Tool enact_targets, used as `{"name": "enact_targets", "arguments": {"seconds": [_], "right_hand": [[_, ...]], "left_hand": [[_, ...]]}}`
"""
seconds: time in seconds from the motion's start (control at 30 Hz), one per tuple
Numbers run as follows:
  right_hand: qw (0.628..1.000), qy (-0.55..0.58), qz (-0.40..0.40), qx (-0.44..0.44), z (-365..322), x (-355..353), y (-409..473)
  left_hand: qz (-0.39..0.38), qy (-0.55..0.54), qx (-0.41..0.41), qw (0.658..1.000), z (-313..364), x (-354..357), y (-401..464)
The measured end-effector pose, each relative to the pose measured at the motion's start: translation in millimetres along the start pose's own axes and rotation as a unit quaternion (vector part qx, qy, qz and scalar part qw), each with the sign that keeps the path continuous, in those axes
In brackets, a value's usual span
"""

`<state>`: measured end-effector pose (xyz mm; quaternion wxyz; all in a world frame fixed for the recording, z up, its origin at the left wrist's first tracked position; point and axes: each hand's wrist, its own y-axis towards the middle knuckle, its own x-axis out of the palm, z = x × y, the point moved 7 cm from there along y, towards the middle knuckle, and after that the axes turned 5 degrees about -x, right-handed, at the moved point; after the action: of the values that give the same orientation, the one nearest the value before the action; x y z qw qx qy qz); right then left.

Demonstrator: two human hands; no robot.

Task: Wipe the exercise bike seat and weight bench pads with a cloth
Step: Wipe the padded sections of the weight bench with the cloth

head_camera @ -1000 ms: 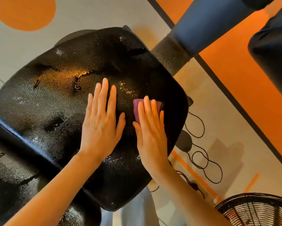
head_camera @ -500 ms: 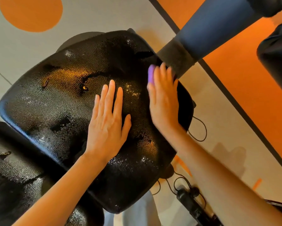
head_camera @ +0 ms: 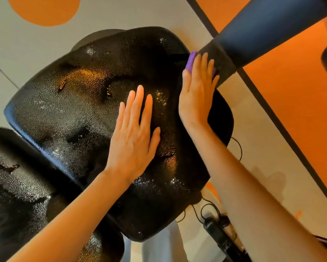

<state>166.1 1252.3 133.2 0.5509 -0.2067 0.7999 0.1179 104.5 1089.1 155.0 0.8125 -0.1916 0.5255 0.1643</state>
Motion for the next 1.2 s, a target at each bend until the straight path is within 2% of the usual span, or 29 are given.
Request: {"name": "enact_targets", "arguments": {"seconds": [0.1,0.17,0.2,0.3,0.37,0.4,0.47,0.53,0.6,0.67,0.73,0.8,0.87,0.93,0.97,1.03,1.1,1.13,1.2], "right_hand": [[0.991,0.009,-0.054,-0.124,-25.2,-0.4,-93.7],[0.98,0.002,-0.085,-0.179,-22.7,-0.6,-96.8],[0.983,-0.005,-0.07,-0.168,-17.9,-0.8,-72.1],[0.999,-0.021,-0.012,-0.028,-0.5,-3.0,17.9],[1.0,-0.024,0.009,0.012,-8.8,0.2,9.0],[1.0,-0.014,0.007,-0.013,-21.4,3.1,-18.9],[0.992,0.002,-0.05,-0.113,-49.8,6.9,-91.2],[0.981,-0.003,-0.09,-0.169,-51.0,8.2,-109.0],[0.988,-0.027,-0.052,-0.139,-37.3,6.7,-53.4],[0.999,-0.035,-0.01,-0.036,-19.9,1.5,16.4],[1.0,-0.026,0.003,0.015,-20.7,4.7,24.6],[0.999,-0.005,-0.003,-0.045,-43.7,8.9,-29.1],[0.987,0.008,-0.063,-0.146,-60.5,11.8,-90.8],[0.976,-0.011,-0.084,-0.202,-54.8,11.8,-82.3],[0.98,-0.024,-0.066,-0.188,-48.2,10.9,-53.9],[0.995,-0.034,-0.022,-0.088,-31.8,6.6,15.3],[1.0,-0.021,-0.006,-0.005,-28.1,7.7,39.8],[1.0,-0.015,0.0,0.0,-35.4,10.1,23.1],[0.995,0.007,-0.033,-0.098,-64.4,13.9,-40.4]], "left_hand": [[0.005,-0.033,0.004,0.999,-6.3,-8.6,-1.1],[0.02,-0.028,-0.007,0.999,-15.1,-16.6,-0.7],[0.025,-0.018,-0.015,0.999,-20.7,-19.8,-0.3],[0.038,-0.003,-0.045,0.998,-38.4,-25.6,0.7],[0.036,0.007,-0.054,0.998,-45.1,-24.9,2.1],[0.034,0.015,-0.056,0.998,-46.5,-24.1,2.3],[0.03,0.019,-0.059,0.998,-47.4,-23.1,2.3],[0.03,0.014,-0.061,0.998,-46.7,-23.4,1.7],[0.036,0.012,-0.058,0.998,-46.5,-23.7,1.4],[0.045,0.015,-0.057,0.997,-47.6,-23.5,1.2],[0.045,0.016,-0.057,0.997,-47.5,-22.9,1.9],[0.042,0.015,-0.057,0.997,-47.4,-22.6,1.8],[0.041,0.017,-0.057,0.997,-47.6,-23.3,1.1],[0.041,0.02,-0.056,0.997,-47.3,-23.4,1.4],[0.041,0.023,-0.056,0.997,-47.3,-23.3,1.6],[0.043,0.029,-0.058,0.997,-47.6,-23.0,1.3],[0.045,0.033,-0.058,0.997,-47.0,-22.2,1.7],[0.044,0.033,-0.057,0.997,-46.5,-22.2,2.1],[0.042,0.028,-0.059,0.997,-47.3,-22.7,2.4]]}}
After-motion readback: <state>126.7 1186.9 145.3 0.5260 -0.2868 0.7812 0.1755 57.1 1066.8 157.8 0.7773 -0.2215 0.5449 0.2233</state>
